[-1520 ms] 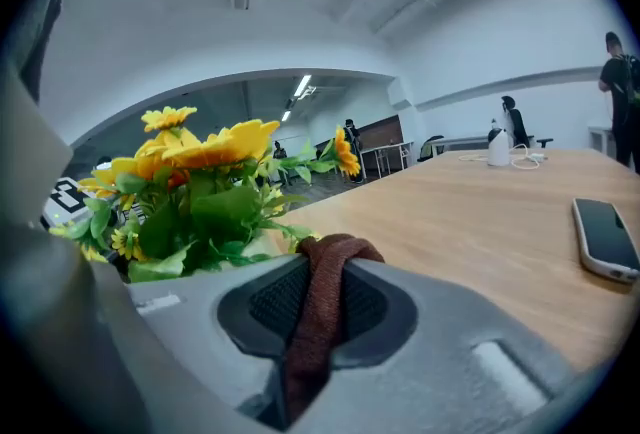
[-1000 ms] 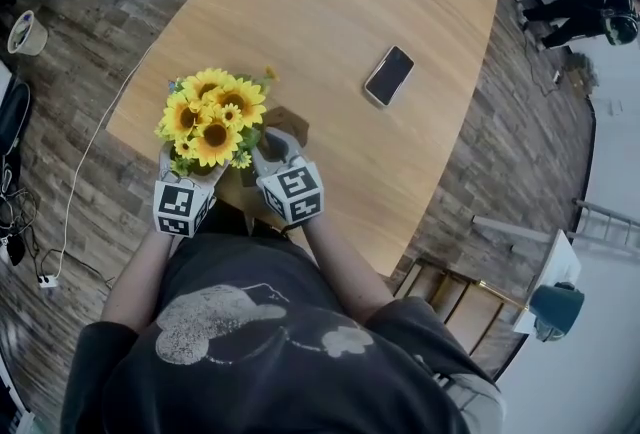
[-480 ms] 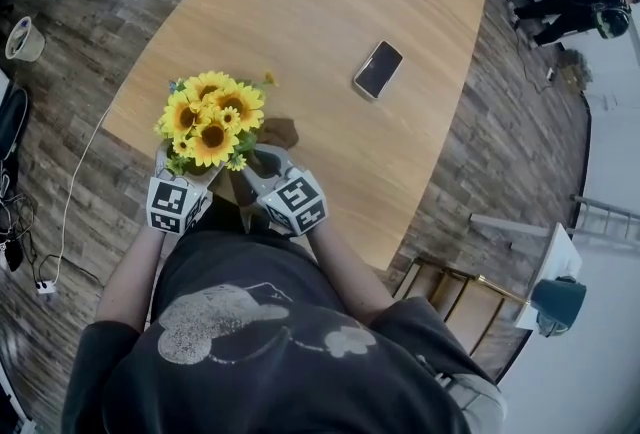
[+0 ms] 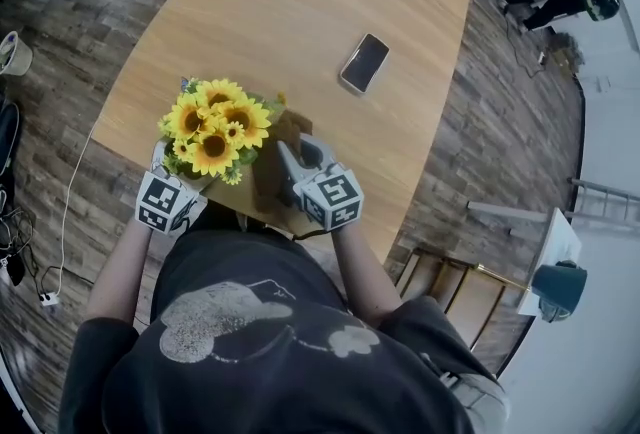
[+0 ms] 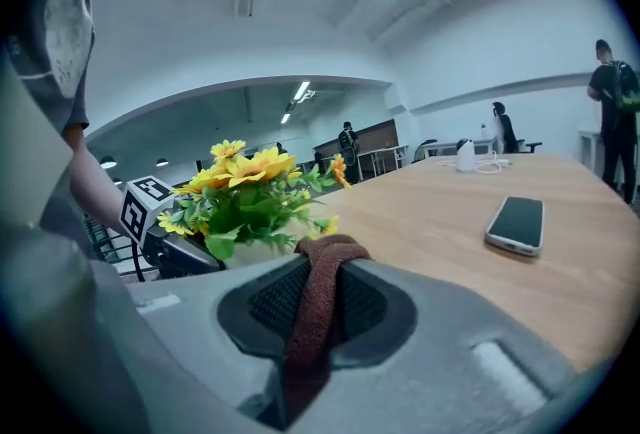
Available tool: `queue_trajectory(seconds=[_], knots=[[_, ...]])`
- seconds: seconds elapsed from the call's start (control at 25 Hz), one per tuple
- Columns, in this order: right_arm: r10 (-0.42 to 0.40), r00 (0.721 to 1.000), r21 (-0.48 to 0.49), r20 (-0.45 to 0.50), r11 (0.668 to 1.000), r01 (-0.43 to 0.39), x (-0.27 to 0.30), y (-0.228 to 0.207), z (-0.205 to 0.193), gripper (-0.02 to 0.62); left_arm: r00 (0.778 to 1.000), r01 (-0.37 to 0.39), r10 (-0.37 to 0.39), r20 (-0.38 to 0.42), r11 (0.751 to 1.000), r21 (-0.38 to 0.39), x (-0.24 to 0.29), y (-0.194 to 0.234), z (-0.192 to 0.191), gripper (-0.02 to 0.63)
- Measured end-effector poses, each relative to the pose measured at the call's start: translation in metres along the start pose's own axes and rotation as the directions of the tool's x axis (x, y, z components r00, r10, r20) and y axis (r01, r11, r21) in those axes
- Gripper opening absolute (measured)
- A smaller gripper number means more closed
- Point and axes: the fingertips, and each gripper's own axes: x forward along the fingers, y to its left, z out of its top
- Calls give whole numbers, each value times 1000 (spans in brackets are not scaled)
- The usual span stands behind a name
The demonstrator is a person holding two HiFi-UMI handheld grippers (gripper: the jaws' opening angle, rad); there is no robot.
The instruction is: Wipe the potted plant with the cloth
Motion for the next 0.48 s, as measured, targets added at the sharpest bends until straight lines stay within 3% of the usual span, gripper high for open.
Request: queue_trajectory(seconds=[0.12, 0.24, 0.48], knots=[[-45, 999, 9, 12, 999, 45, -5, -19, 3, 43, 997, -72, 72, 7, 997, -22, -2, 8, 0, 546], [-64, 998, 19, 23, 998, 64, -6, -27, 4, 43, 987, -159, 159, 1, 985, -60, -10, 12, -2, 566], [-52, 997, 9, 50, 999, 52, -13, -26, 8, 43, 953, -303, 302, -39, 931, -203, -30, 2, -21, 588]])
